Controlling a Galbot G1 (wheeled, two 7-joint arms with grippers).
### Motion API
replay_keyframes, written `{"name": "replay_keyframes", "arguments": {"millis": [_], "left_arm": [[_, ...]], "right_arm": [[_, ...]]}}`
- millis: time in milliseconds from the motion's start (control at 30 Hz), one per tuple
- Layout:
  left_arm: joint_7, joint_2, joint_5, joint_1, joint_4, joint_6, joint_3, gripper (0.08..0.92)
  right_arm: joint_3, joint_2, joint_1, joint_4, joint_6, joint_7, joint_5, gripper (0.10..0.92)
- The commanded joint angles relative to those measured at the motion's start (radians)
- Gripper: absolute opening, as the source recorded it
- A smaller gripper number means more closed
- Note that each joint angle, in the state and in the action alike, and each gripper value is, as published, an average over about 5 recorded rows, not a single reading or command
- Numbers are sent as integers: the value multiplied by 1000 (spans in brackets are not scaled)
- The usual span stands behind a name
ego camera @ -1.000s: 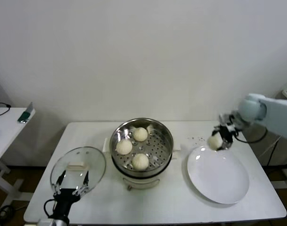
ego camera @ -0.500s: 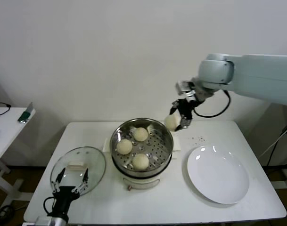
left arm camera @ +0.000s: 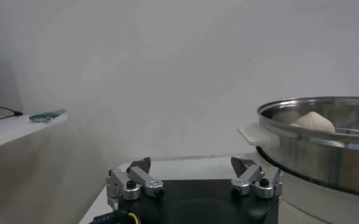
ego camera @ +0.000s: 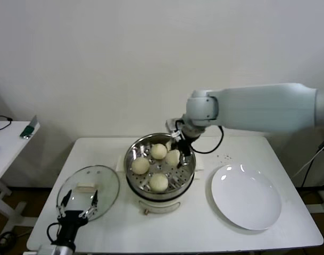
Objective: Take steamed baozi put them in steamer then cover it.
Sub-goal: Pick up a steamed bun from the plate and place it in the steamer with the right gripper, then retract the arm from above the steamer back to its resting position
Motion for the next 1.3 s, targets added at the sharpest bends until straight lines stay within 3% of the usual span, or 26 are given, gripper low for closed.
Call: {"name": "replay_keyframes", "arguments": {"millis": [33,600,800,1100,1300], "left_arm": [[0,-2,0,-1,5,0,2,823],[0,-2,-7,-5,6,0,-6,823],[0,-2,-7,-4,1,2,-7,823],[-5,2,-36,-3,-12,-12,-10,823],[-7,9,-40,-1,-18,-16,-3,823]], "right_arm": [[13,58,-147,-93,-19,36,-125,712],[28,50,-163,-121,-9,38,-146,715],[121,2,-130,-124,7,47,-54,798],[353,-208,-96,-93,-18,96,223,823],[504,-404,-155,-21,-51,200,252,823]]}}
